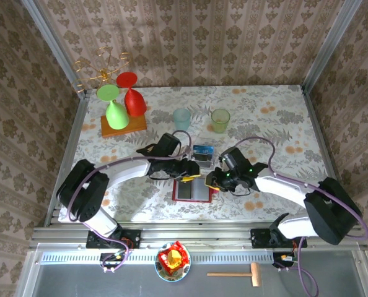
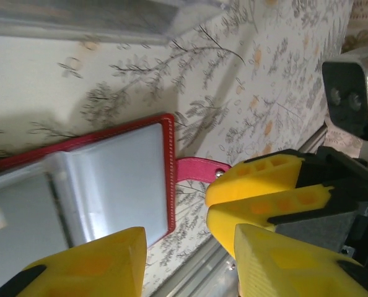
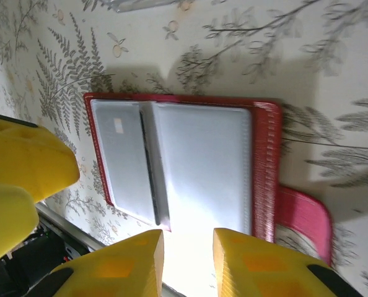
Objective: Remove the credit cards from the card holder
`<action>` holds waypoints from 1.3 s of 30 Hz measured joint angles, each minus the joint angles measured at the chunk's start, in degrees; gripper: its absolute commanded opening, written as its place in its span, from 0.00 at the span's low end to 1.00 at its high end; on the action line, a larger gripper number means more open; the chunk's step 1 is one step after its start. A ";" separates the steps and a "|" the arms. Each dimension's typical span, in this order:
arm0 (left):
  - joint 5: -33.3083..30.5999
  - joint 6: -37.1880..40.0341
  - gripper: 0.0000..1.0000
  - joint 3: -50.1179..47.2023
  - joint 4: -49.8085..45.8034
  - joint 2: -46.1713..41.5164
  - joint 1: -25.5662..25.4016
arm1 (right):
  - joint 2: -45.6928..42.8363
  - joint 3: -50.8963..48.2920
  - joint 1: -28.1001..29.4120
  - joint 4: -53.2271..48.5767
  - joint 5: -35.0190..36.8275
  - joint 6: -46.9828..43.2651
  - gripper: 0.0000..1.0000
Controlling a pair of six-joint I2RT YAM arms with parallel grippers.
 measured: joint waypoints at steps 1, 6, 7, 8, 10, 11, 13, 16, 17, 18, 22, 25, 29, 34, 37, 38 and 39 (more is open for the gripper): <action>-0.50 0.20 0.40 -0.70 -0.42 -0.68 0.46 | 1.14 0.76 0.66 0.35 -0.07 0.17 0.27; -2.73 1.18 0.40 -4.39 -2.82 -3.34 2.69 | 7.19 4.22 3.45 3.67 -0.85 1.07 0.27; -3.06 1.25 0.40 -5.33 -3.10 -3.82 3.23 | 8.33 4.66 3.96 4.59 -1.16 1.40 0.26; -3.23 1.36 0.40 -6.03 -3.34 -4.20 3.63 | 9.22 4.98 4.31 5.05 -1.29 1.64 0.26; -3.61 1.57 0.40 -7.56 -3.78 -4.98 4.57 | 11.04 5.62 5.05 6.16 -1.62 2.14 0.26; -3.72 1.62 0.40 -8.13 -3.82 -5.22 4.96 | 11.78 5.99 5.33 6.34 -1.73 2.29 0.26; -3.76 1.66 0.40 -9.18 -3.80 -5.40 5.53 | 13.25 6.67 5.79 6.78 -1.81 2.56 0.26; -3.78 1.66 0.40 -10.51 -3.54 -5.38 5.88 | 14.43 7.34 6.08 7.54 -1.97 3.15 0.26; -3.69 1.64 0.40 -10.86 -3.34 -5.31 5.88 | 14.71 7.50 6.10 7.69 -2.01 3.23 0.26; -3.61 1.64 0.40 -11.15 -3.19 -5.20 5.88 | 15.06 7.65 6.16 7.96 -2.03 3.41 0.26; -3.37 1.64 0.40 -12.09 -1.75 -4.59 5.88 | 16.52 7.76 6.21 9.18 -2.56 3.76 0.25; -3.15 1.64 0.40 -12.79 -1.09 -4.57 6.08 | 17.38 7.76 6.36 9.31 -2.82 3.85 0.24; -2.97 1.64 0.40 -13.29 -0.74 -4.44 6.27 | 18.01 7.78 6.56 9.84 -3.06 4.02 0.24; -2.93 1.64 0.40 -13.55 -0.24 -4.42 6.32 | 18.84 8.13 6.67 10.25 -3.10 4.04 0.24; -2.64 1.64 0.40 -13.60 -0.09 -4.42 6.58 | 19.28 8.15 6.73 10.43 -3.26 4.02 0.24; -2.58 1.64 0.40 -13.60 -0.07 -4.42 6.58 | 19.39 8.15 6.73 10.49 -3.28 4.04 0.24; -2.58 1.64 0.40 -13.60 -0.07 -4.42 6.58 | 19.47 8.15 6.73 10.56 -3.28 4.04 0.24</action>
